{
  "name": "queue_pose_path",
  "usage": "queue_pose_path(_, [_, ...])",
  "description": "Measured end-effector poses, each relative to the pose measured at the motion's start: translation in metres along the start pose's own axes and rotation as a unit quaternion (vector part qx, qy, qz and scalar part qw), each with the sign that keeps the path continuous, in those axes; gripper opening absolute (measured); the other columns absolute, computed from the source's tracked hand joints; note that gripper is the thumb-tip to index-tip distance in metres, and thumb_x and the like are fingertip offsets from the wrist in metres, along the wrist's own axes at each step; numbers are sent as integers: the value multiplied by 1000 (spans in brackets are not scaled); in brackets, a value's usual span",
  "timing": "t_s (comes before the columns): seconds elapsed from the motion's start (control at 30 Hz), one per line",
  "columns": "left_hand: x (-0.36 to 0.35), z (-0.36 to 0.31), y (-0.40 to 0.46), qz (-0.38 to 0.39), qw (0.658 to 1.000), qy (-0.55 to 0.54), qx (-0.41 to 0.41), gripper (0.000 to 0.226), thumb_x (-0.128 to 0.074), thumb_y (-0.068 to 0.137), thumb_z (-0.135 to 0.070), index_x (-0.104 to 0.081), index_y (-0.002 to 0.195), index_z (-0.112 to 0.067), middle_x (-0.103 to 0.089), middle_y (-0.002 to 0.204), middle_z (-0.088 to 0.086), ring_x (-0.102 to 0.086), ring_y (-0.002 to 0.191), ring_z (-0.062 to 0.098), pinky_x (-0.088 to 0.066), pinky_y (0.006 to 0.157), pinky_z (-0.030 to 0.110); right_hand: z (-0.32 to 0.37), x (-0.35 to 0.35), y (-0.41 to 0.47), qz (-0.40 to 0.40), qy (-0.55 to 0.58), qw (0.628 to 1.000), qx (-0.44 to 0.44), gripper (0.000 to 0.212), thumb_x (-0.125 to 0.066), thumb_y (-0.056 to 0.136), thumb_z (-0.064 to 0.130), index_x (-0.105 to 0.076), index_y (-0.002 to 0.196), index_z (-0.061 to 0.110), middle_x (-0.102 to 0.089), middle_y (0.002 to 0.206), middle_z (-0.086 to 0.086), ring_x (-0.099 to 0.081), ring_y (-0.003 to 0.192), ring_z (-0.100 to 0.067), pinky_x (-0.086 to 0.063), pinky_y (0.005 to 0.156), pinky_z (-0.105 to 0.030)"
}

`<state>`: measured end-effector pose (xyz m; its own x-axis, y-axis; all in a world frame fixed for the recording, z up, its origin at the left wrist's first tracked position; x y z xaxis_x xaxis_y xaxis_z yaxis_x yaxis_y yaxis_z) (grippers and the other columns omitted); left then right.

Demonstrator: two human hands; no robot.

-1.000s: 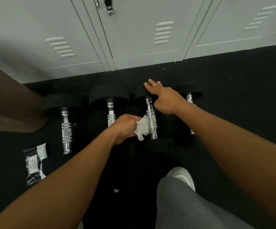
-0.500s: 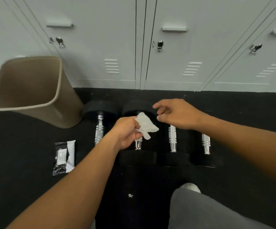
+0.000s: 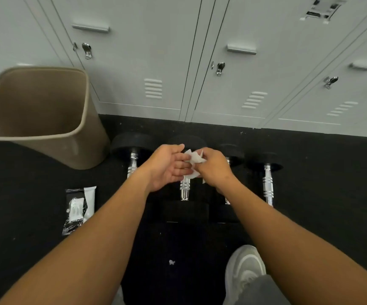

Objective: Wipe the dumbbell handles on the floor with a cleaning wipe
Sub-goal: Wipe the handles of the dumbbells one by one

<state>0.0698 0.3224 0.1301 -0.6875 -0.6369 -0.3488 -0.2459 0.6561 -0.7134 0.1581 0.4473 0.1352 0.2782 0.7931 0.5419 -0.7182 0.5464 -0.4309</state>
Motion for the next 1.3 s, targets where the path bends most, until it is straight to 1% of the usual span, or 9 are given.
queue_pose_path(0.1, [11, -9, 8, -103, 987, 107, -66, 31, -54, 96, -25, -66, 121, -12, -76, 106, 4, -72, 99, 18, -54, 92, 37, -25, 7, 5, -70, 120, 987, -78, 21, -56, 85, -6, -65, 96, 10, -66, 91, -7, -67, 76, -20, -61, 61, -35])
queue_pose_path(0.23, [28, -19, 33, -251, 902, 277, -217, 30, -56, 93, -10, -72, 114, -23, -73, 108, -5, -66, 99, 10, -51, 89, 23, -66, 15, 16, -125, 142, 970, -152, 25, -49, 84, -4, -69, 92, 10, -70, 87, -6, -66, 73, -18, -50, 52, -23])
queue_pose_path(0.37, [32, -18, 69, -210, 850, 400, -272, 46, -56, 98, -20, -52, 142, -33, -42, 153, -9, -36, 142, 10, -25, 116, 23, -94, -4, 27, -130, 203, 942, -232, 14, -58, 84, 12, -70, 84, 5, -69, 76, -8, -65, 70, -23, -47, 60, -29])
queue_pose_path(0.47, [27, -8, 87, -182, 835, 465, -232, 52, -54, 100, -30, -38, 150, -34, -27, 161, -8, -20, 150, 16, -18, 121, 33, -90, -28, 38, -114, 216, 946, -211, 30, -63, 85, 26, -67, 85, -3, -65, 69, -6, -60, 66, -23, -44, 59, -32])
queue_pose_path(0.63, [29, -4, 92, -211, 836, 435, -259, 51, -60, 97, -33, -46, 145, -35, -36, 157, -7, -24, 149, 16, -19, 120, 33, -59, -64, 51, -98, 131, 975, -150, 39, -41, 100, 29, -65, 81, 5, -65, 70, -9, -58, 57, -16, -46, 58, -31])
queue_pose_path(0.7, [29, -6, 91, -205, 841, 432, -252, 51, -61, 96, -32, -46, 145, -35, -36, 157, -8, -24, 149, 16, -18, 119, 32, -49, -72, 49, -75, 58, 987, -127, 25, -40, 95, 18, -64, 98, 12, -64, 79, -6, -58, 64, -19, -43, 54, -29])
queue_pose_path(0.93, [44, -9, 87, -202, 860, 407, -232, 51, -63, 95, -31, -47, 144, -36, -37, 156, -11, -27, 147, 12, -17, 121, 31, -43, -82, 16, 12, -126, 992, -28, 60, -43, 90, 10, -33, 148, 19, -64, 115, -14, -64, 97, -30, -45, 69, -29])
queue_pose_path(1.03, [45, -10, 86, -197, 864, 403, -230, 52, -64, 94, -31, -48, 143, -37, -37, 156, -11, -28, 147, 12, -18, 122, 33, -40, -85, 10, 45, -202, 978, 15, 56, -45, 87, 6, -38, 142, 12, -47, 143, -18, -59, 103, -34, -43, 70, -31])
queue_pose_path(1.3, [38, -13, 87, -199, 859, 420, -214, 53, -63, 95, -32, -46, 144, -38, -35, 157, -12, -25, 148, 14, -13, 120, 35, -40, -74, 21, 114, -322, 937, 77, 61, -50, 91, 9, -32, 149, 16, -7, 165, -9, -49, 125, -39, -46, 79, -38])
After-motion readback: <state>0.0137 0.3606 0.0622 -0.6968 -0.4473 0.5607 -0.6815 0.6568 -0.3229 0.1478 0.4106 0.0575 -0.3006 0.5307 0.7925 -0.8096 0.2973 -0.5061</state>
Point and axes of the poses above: each hand's wrist, its own y-axis towards the middle knuckle, its own x-axis out of the back of the hand, z = x × y, the point moved 2 cm from there along y, towards the middle knuckle
